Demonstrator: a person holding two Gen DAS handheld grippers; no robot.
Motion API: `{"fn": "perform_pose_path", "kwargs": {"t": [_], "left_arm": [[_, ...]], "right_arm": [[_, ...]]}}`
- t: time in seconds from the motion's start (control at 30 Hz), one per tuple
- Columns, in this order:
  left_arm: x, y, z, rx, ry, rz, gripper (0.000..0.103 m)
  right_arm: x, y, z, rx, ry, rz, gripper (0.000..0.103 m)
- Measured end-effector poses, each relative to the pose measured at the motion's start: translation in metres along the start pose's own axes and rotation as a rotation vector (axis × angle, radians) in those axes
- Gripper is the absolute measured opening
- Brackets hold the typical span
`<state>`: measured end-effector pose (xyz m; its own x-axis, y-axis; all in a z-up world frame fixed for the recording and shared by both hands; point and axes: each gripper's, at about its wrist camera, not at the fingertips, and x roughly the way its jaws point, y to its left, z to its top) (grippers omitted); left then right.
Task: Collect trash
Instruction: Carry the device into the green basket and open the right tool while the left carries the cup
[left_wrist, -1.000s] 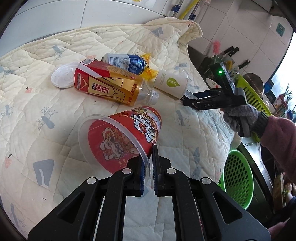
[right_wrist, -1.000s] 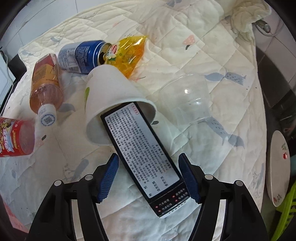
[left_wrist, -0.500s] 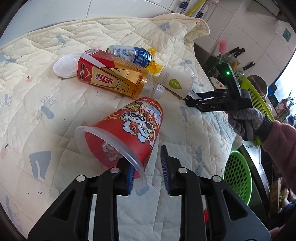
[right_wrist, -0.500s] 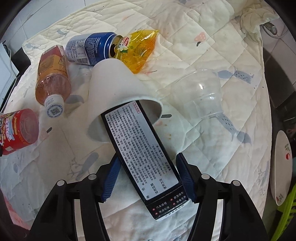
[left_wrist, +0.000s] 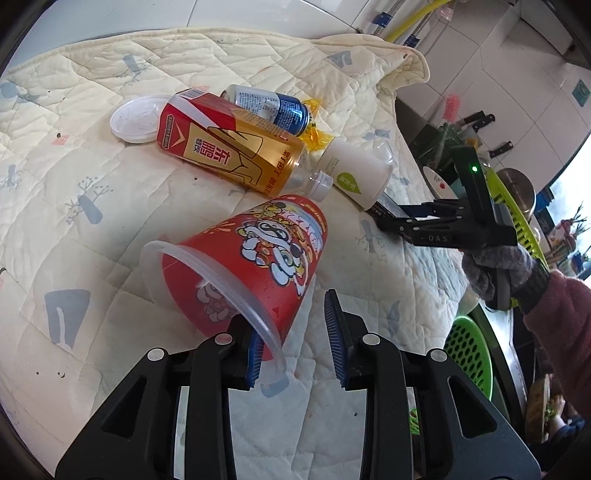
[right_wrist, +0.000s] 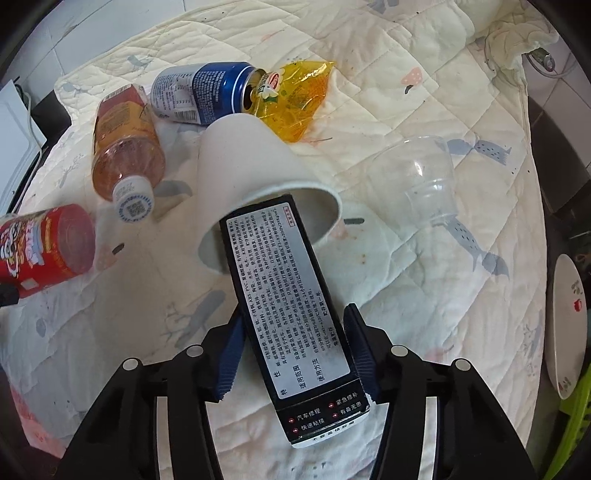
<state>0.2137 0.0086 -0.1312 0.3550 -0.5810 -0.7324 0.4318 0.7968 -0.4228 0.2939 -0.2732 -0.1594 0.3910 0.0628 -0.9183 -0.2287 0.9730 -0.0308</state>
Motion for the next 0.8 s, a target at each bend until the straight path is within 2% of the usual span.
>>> {"fn": "perform_pose_path", "kwargs": {"t": [0.23, 0.33, 0.53, 0.8], "left_arm": [[0.001, -0.005, 0.000, 0.001, -0.016, -0.005, 0.019], [0.002, -0.005, 0.000, -0.003, -0.018, 0.001, 0.008], [0.002, -0.009, -0.005, 0.010, -0.025, 0.019, 0.005], [-0.005, -0.013, -0.010, 0.021, -0.035, 0.026, 0.004]], "right_arm": [[-0.031, 0.003, -0.027, 0.032, 0.000, 0.008, 0.047], [-0.038, 0.009, -0.041, 0.049, 0.002, 0.019, 0.047], [-0.040, 0.017, -0.066, 0.073, 0.011, 0.043, 0.047], [-0.026, 0.019, -0.060, 0.113, -0.008, 0.047, 0.055]]}}
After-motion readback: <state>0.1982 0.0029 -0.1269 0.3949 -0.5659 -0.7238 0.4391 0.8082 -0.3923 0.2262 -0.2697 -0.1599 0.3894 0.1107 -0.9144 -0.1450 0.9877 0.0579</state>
